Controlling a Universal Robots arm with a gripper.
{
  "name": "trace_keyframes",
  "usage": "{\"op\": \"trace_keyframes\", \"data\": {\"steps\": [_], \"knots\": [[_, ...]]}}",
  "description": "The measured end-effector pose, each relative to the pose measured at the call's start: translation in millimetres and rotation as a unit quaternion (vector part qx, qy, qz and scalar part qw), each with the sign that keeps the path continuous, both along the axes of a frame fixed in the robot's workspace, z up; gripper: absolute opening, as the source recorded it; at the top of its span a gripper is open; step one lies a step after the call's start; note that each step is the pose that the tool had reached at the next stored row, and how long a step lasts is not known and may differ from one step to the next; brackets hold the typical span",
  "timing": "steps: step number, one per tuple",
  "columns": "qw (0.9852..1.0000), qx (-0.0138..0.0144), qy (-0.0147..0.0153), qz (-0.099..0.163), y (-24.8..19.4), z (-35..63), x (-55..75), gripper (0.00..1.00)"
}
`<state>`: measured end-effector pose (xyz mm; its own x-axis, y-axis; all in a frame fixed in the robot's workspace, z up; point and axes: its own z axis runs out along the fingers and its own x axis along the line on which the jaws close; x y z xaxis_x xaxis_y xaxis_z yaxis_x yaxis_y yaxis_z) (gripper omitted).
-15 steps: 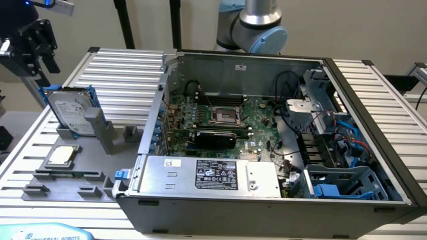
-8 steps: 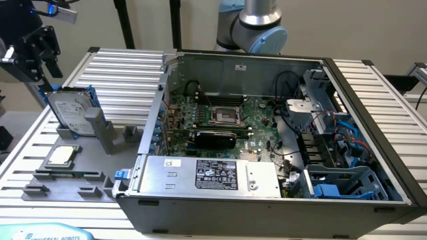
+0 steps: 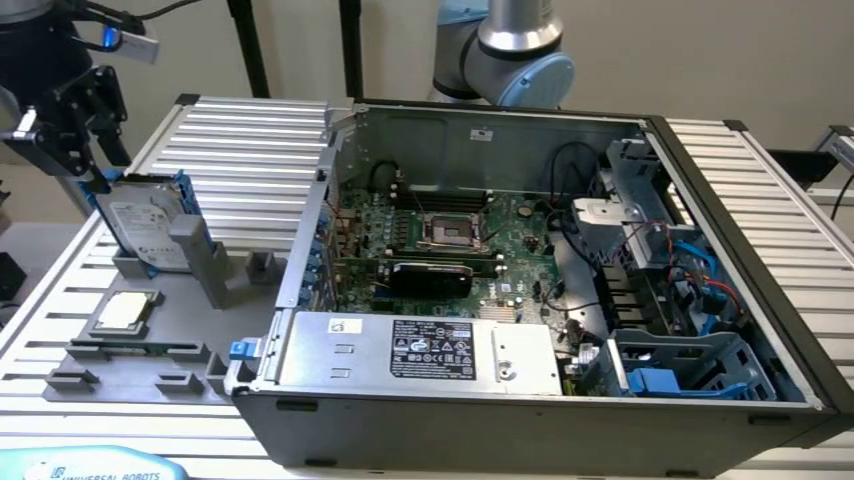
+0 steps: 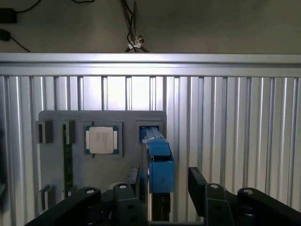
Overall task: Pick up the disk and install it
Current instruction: 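Pick up the disk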
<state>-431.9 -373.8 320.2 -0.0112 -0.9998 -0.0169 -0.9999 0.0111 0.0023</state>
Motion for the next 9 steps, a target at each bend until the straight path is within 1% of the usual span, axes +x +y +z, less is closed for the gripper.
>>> {"op": "trace_keyframes", "data": {"steps": [9], "knots": [[1.0, 0.0, 0.0001, 0.0, 0.0, -16.4, -2.0, 0.54]]}}
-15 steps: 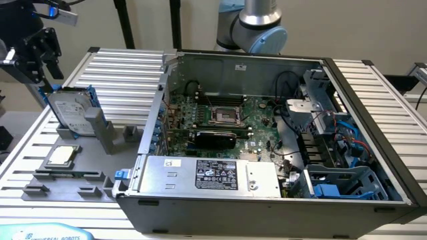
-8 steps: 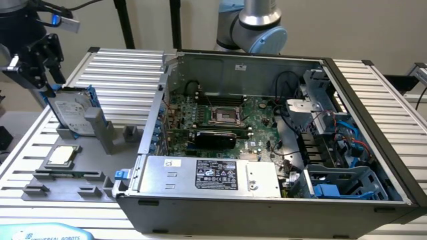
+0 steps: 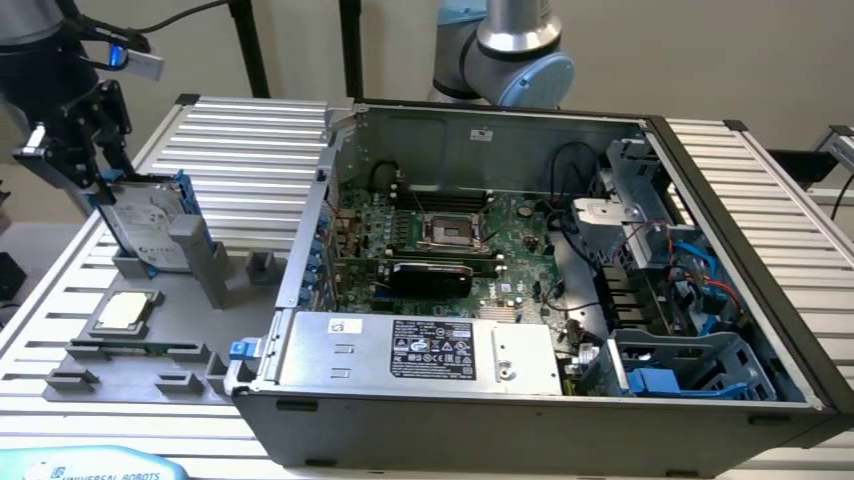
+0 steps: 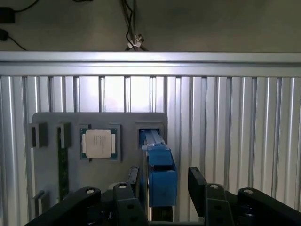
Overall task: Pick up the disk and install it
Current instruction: 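Pick up the disk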
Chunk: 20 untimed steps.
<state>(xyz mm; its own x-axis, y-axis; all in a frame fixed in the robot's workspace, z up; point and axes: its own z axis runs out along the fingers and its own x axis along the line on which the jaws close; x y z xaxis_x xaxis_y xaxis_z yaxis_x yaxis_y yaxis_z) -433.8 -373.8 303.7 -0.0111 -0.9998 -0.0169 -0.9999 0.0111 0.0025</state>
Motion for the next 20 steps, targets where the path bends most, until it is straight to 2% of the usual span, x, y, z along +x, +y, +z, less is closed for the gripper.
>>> {"op": "trace_keyframes", "data": {"steps": [9, 20], "knots": [[1.0, -0.0003, 0.0003, 0.0, 0.0, -15.0, -0.9, 0.54], [1.0, -0.0005, 0.0003, -0.001, 0.5, -19.0, 0.0, 0.54]]}}
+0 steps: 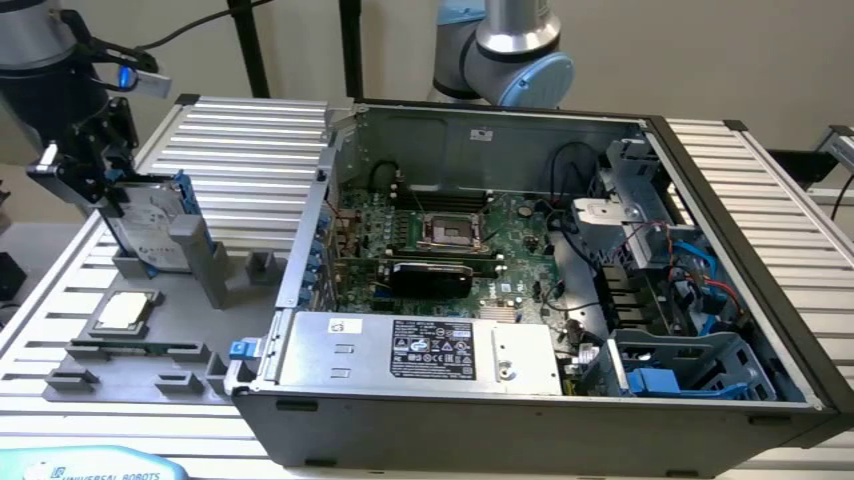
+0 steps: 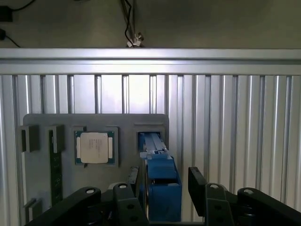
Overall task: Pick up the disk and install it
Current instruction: 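Pick up the disk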
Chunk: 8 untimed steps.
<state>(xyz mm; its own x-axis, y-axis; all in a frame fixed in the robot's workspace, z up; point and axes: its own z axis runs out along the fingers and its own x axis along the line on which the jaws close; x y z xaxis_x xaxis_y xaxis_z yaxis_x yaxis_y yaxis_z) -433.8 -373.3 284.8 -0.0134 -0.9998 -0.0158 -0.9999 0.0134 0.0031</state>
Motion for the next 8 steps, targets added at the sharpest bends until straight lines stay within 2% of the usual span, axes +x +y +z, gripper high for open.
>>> {"op": "trace_keyframes", "data": {"steps": [8], "knots": [[1.0, -0.0001, 0.0001, -0.001, 0.3, -0.3, 0.1, 0.52]]}}
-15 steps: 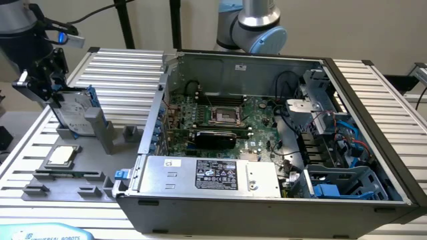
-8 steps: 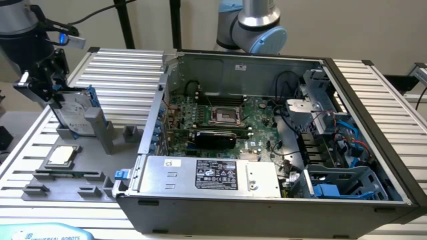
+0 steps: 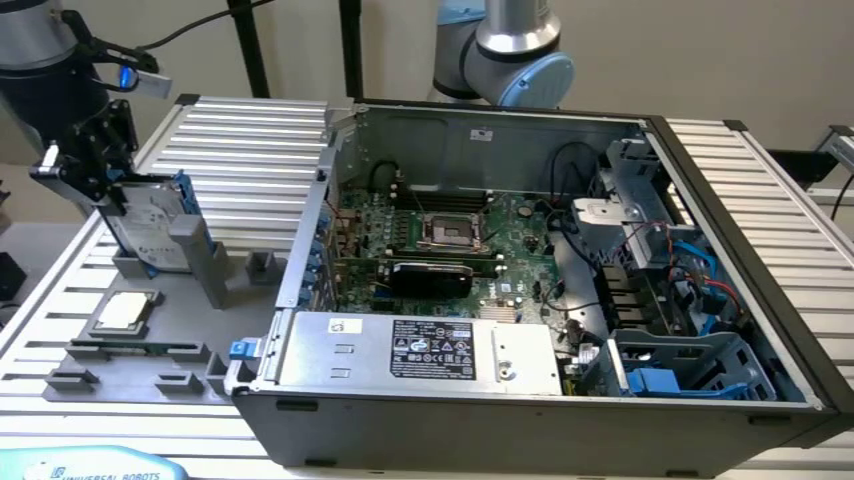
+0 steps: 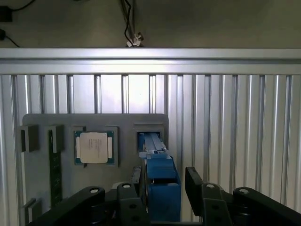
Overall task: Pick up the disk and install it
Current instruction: 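Pick up the disk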
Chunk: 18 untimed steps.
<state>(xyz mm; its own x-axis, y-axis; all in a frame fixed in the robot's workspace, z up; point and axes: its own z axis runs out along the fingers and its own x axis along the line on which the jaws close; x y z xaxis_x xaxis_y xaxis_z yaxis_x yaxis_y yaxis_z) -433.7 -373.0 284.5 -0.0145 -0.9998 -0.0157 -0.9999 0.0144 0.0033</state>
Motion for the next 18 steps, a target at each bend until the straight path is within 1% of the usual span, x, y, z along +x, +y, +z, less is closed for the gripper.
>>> {"op": "trace_keyframes", "data": {"steps": [1, 2, 6, 8, 9, 11, 13, 16, 18], "knots": [[1.0, 0.0, 0.0, 0.0, 0.0, 0.0, 0.0, 0.52], [1.0, 0.0, 0.0, 0.0, 0.0, 0.0, 0.0, 0.45], [1.0, 0.0, -0.0001, 0.0, -0.2, -0.2, 0.0, 0.45], [1.0, 0.0001, -0.0001, 0.0, -1.2, -0.1, -0.1, 0.43], [1.0, 0.0001, -0.0001, 0.0, -2.0, -0.1, -0.1, 0.36], [1.0, 0.0, -0.0001, 0.0, -4.2, -0.1, 0.0, 0.36], [1.0, 0.0001, 0.0, 0.0, -6.8, -0.1, 0.0, 0.33], [1.0, 0.0001, -0.0001, 0.0, -10.7, -0.1, 0.0, 0.33], [1.0, 0.0, -0.0001, 0.0, -12.4, -0.1, 0.0, 0.33]]}}
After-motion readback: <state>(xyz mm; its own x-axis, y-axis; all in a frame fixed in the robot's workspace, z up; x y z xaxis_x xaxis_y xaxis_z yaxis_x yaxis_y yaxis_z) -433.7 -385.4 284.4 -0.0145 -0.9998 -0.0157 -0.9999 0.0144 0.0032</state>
